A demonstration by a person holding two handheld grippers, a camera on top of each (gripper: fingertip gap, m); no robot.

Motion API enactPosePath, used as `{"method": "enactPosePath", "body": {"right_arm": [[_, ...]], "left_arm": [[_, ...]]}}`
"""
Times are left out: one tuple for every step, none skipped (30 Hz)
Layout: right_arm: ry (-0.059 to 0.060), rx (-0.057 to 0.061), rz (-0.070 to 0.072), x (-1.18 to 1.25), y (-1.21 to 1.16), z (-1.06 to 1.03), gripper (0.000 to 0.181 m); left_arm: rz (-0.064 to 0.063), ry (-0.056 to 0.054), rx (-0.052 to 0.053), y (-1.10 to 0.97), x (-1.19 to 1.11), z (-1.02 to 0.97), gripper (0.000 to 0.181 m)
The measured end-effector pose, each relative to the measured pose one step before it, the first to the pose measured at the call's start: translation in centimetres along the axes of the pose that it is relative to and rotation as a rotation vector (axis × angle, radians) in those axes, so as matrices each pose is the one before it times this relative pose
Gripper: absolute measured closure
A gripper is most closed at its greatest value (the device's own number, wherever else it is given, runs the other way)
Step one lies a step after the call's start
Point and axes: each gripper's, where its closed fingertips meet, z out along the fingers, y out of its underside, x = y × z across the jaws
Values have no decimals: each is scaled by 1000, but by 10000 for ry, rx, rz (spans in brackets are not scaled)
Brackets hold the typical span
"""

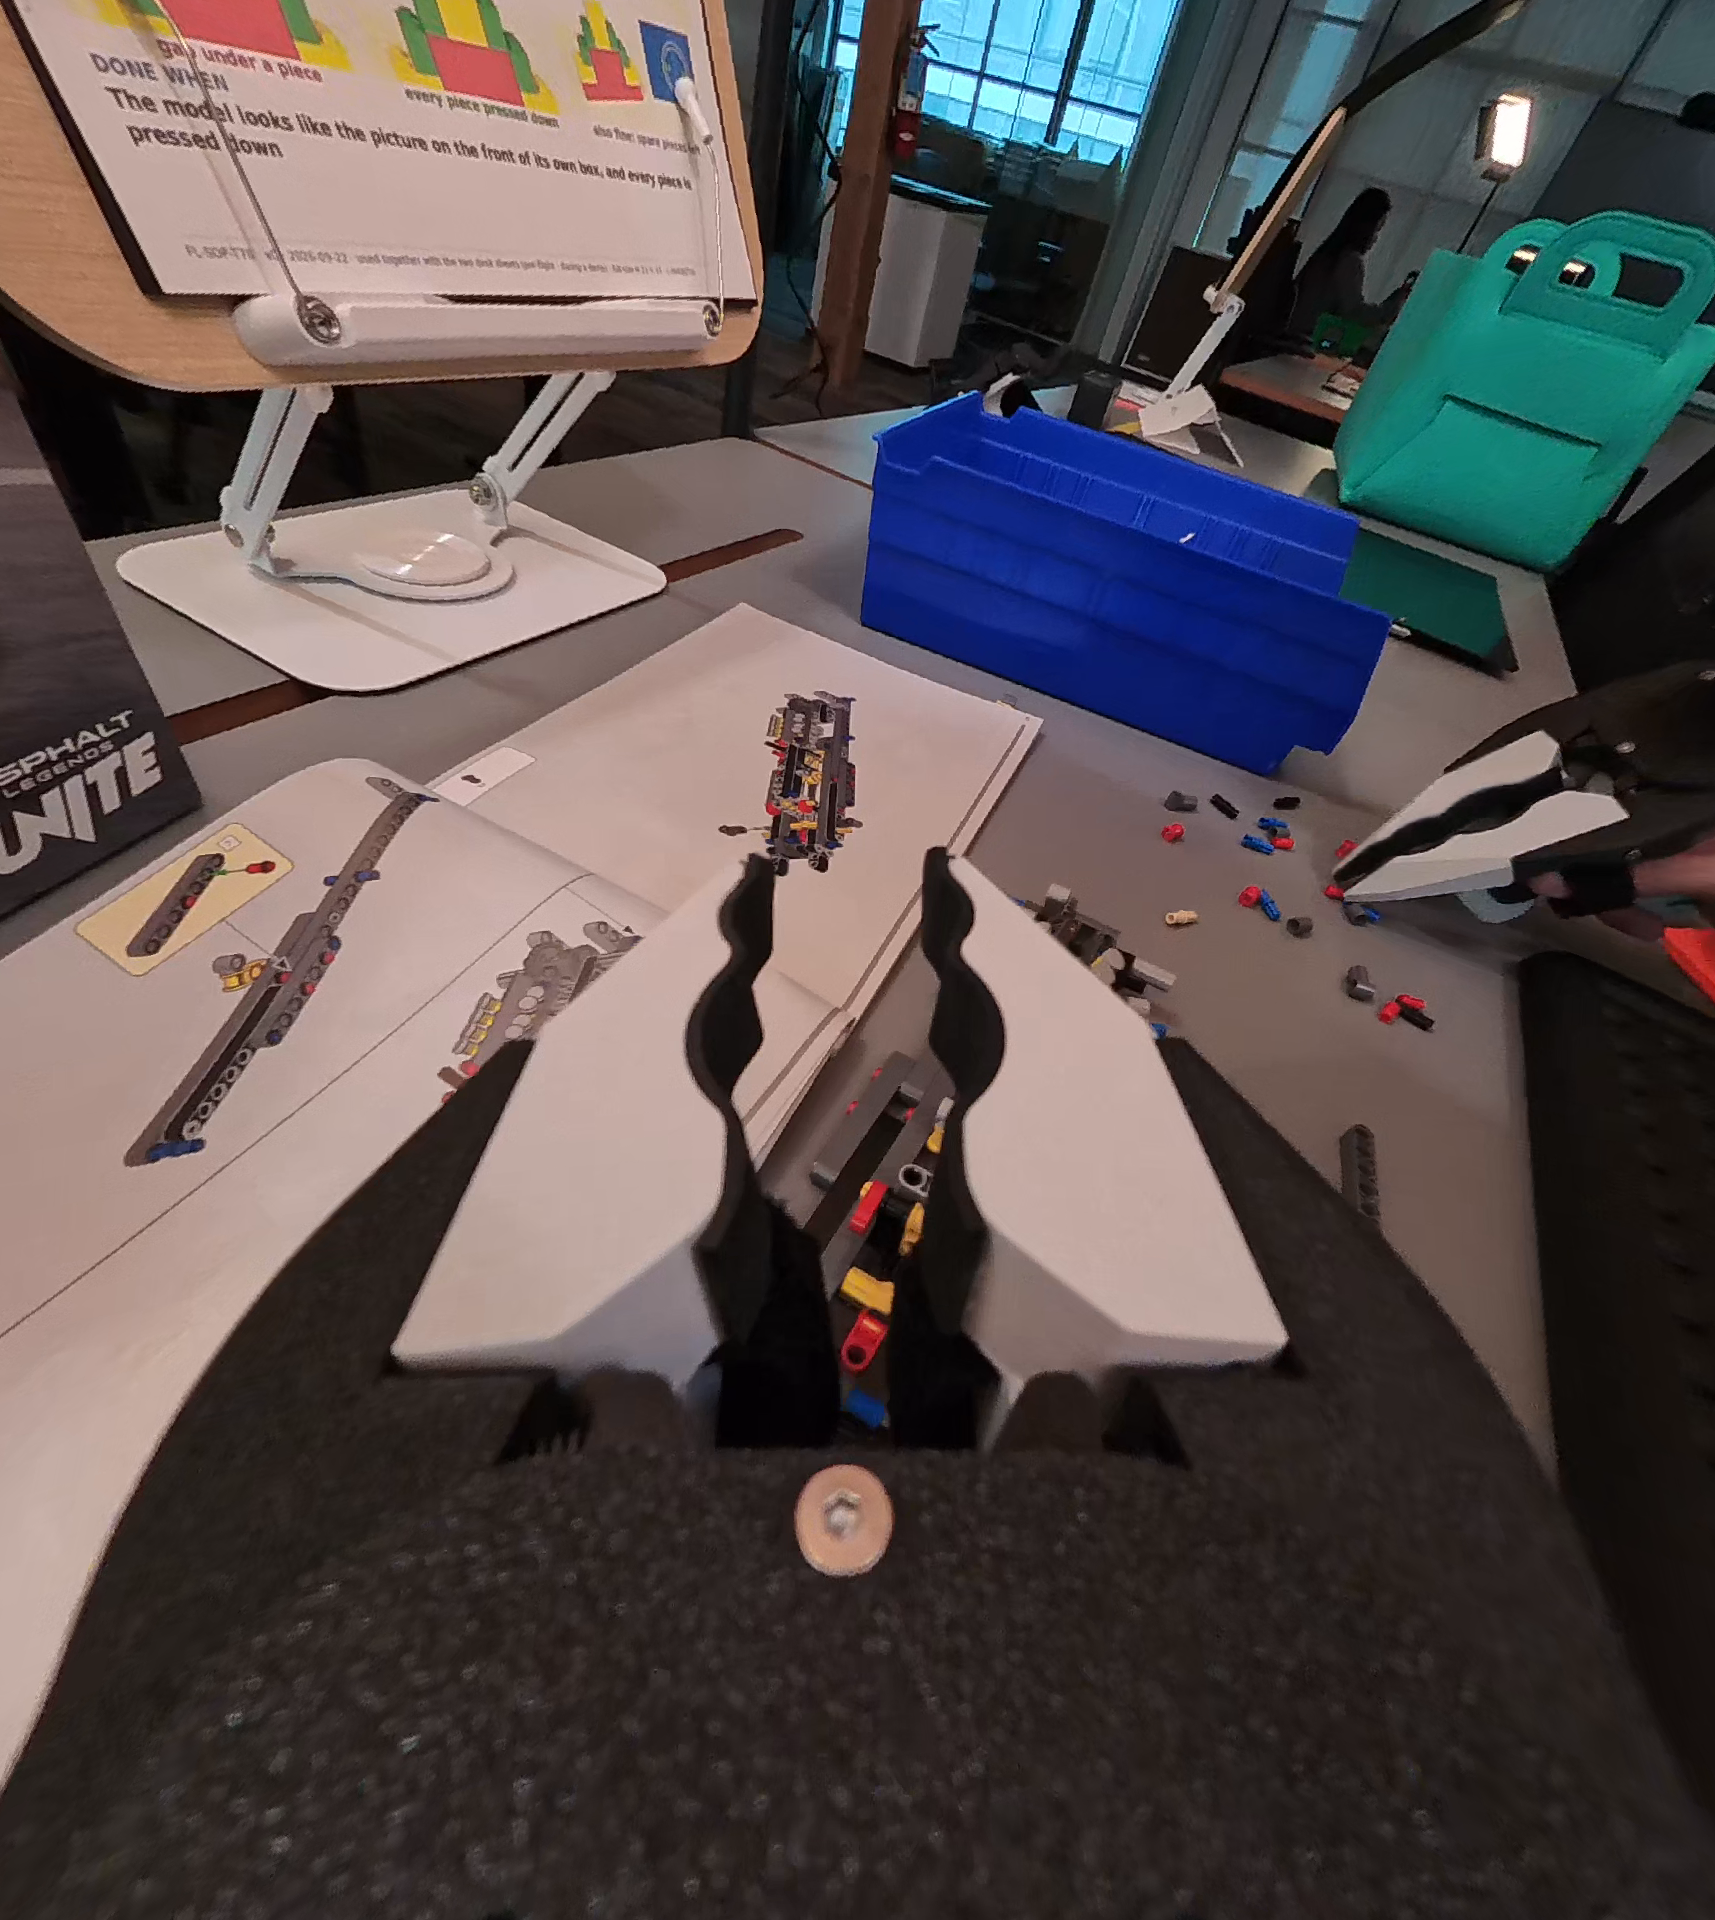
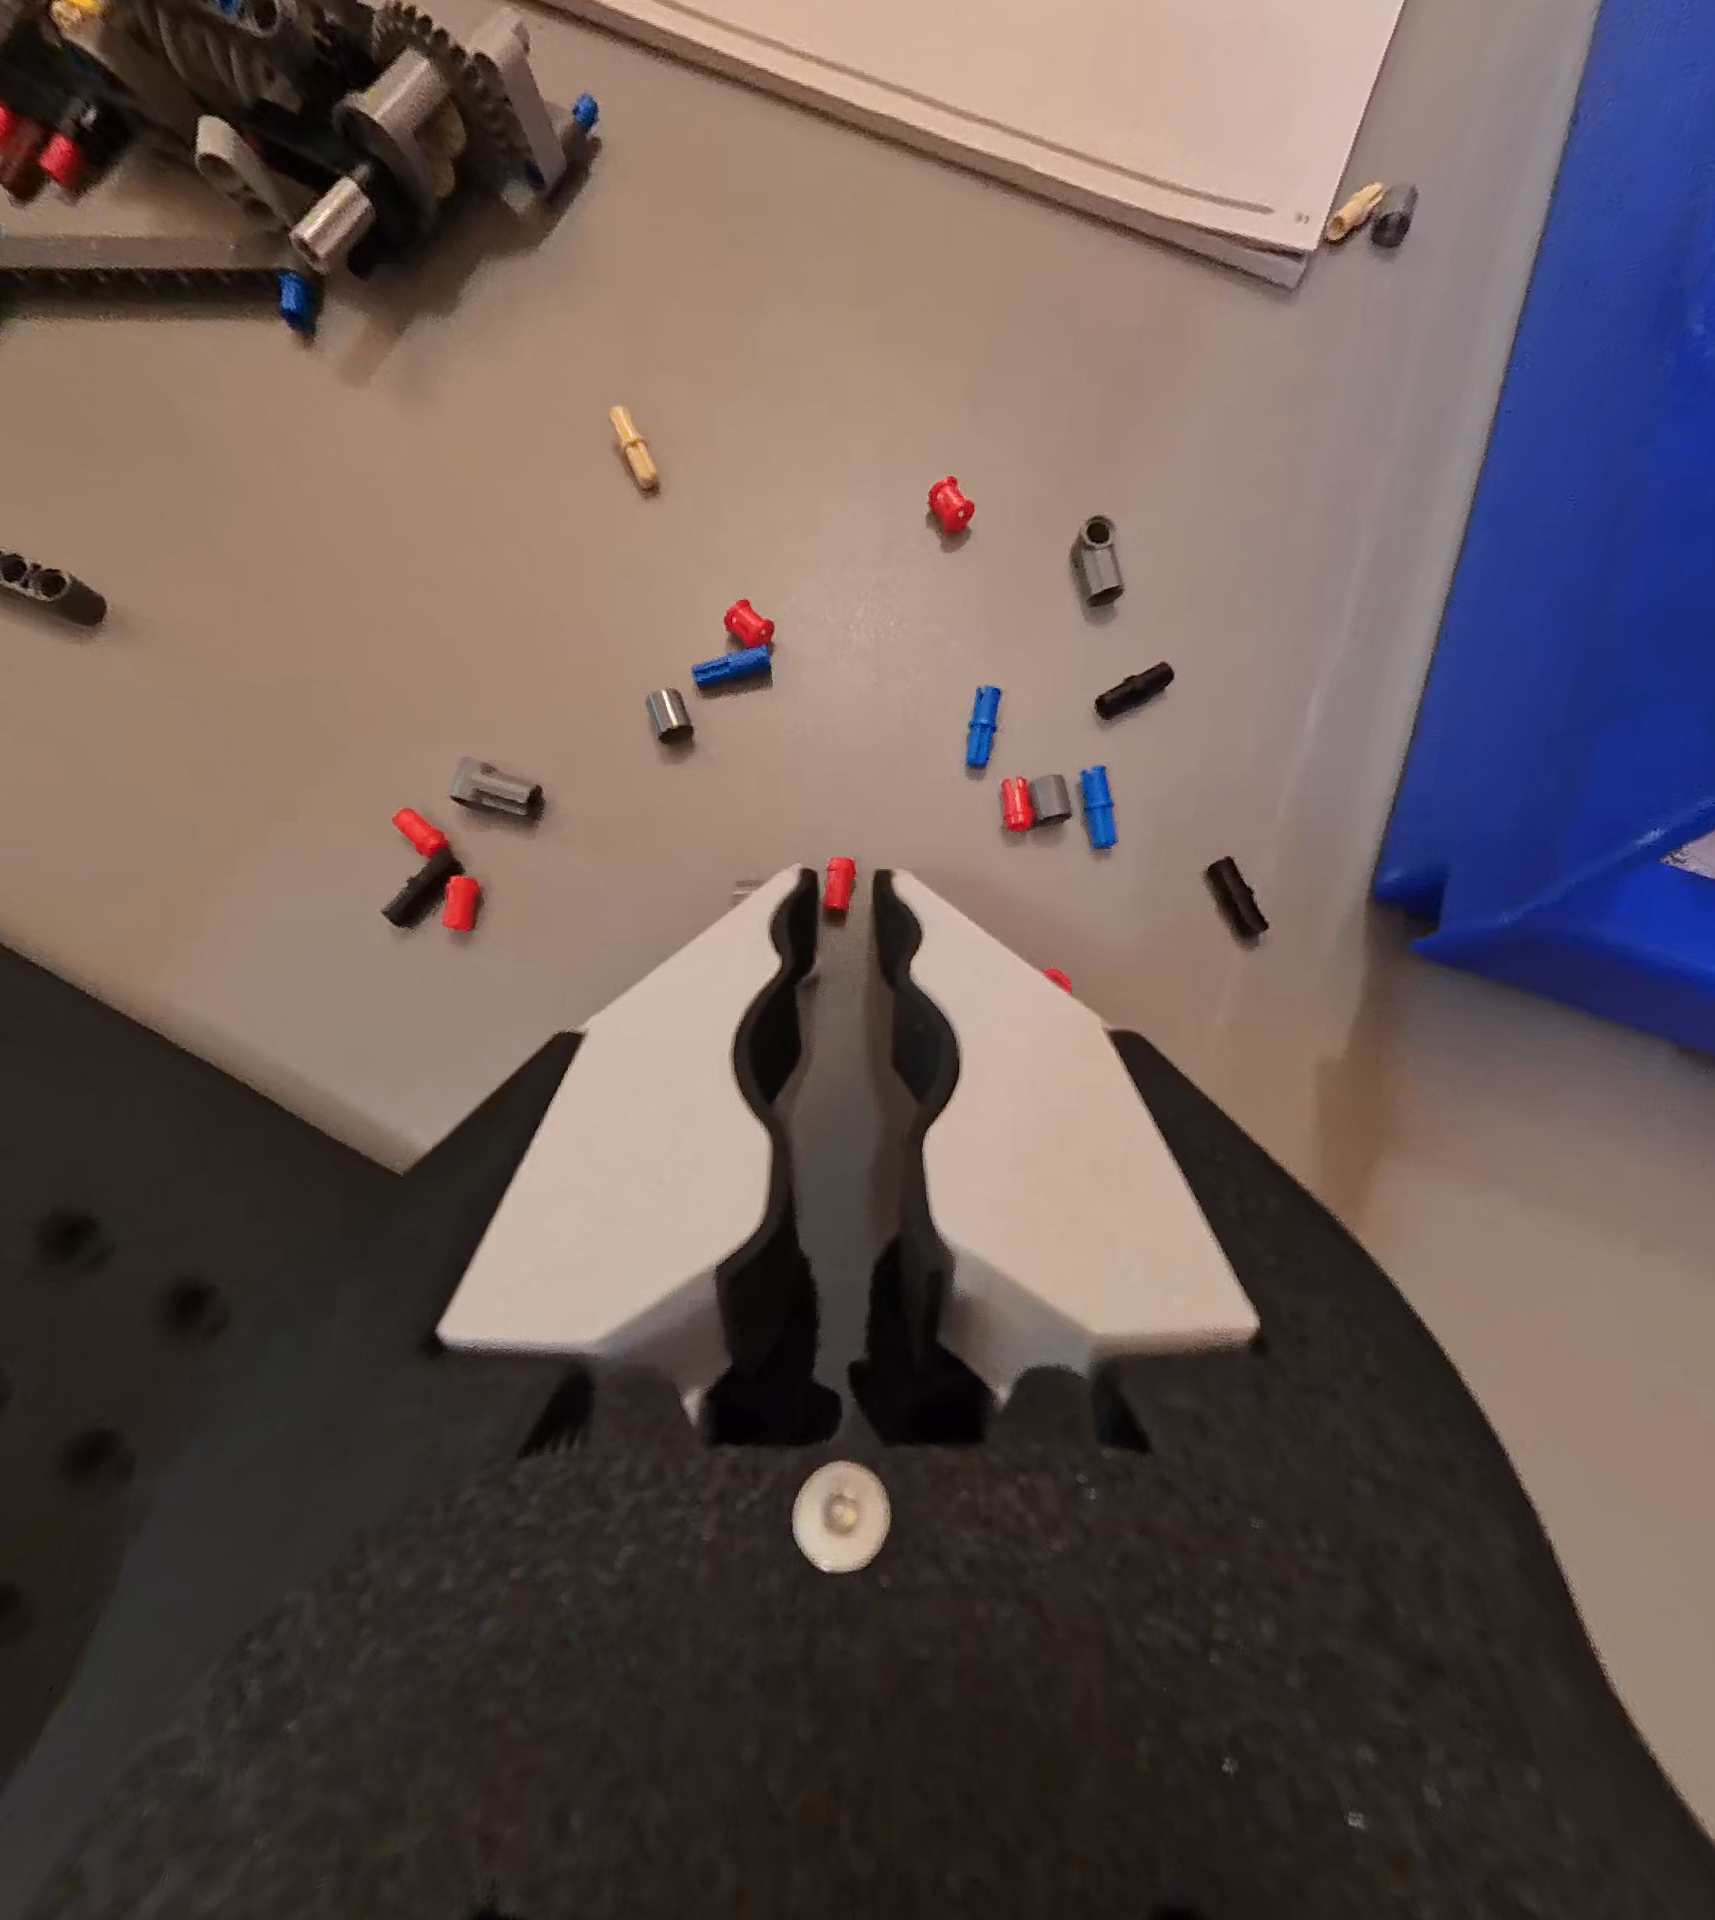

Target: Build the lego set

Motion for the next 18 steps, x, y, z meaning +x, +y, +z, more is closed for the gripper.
{"method": "enactPosePath", "body": {"right_arm": [[-24,-107,-22,-26,158,131,175],[-22,-99,-11,-13,154,115,176],[-93,78,29,-140,-133,9,178],[-86,25,42,-132,-109,-11,178],[-50,-2,37,-104,-123,-51,178],[-84,71,26,-218,-291,-118,179],[-230,152,-38,-595,-564,-177,179],[-326,273,-179,-1039,-895,-181,178],[-419,298,-310,-1472,-1014,-1,178],[-594,153,-356,-1943,-850,362,178],[-587,-6,-316,-1996,-597,735,178],[-446,-88,-308,-1705,-388,918,178],[-239,-108,-298,-1184,-282,911,178],[4,-89,-219,-549,-257,773,178],[-91,-9,-129,-467,-297,655,178],[-240,-63,-13,-518,-135,608,178],[-88,-258,-4,-180,181,511,178],[29,-275,-78,28,261,327,178]], "left_arm": [[14,-15,9,-20,-44,-23,154],[-19,-18,12,-12,-58,-13,154],[-41,-6,3,1,-66,-12,154],[-48,16,-9,23,-29,2,154],[-45,26,-6,15,4,-2,154],[-31,14,21,-43,10,-3,154],[1,6,37,-58,36,-12,154],[24,-3,9,-13,20,-1,154],[24,-5,-32,47,23,20,154],[17,1,-30,52,24,25,154],[10,13,-7,23,54,30,154],[4,25,0,12,64,27,154],[8,17,-17,42,40,28,154],[19,-19,-45,69,-14,16,154],[27,-35,-44,60,-42,5,154],[26,-12,-5,-22,1,-26,154],[11,6,35,-77,39,-49,154],[2,14,32,-89,41,-41,154]]}}
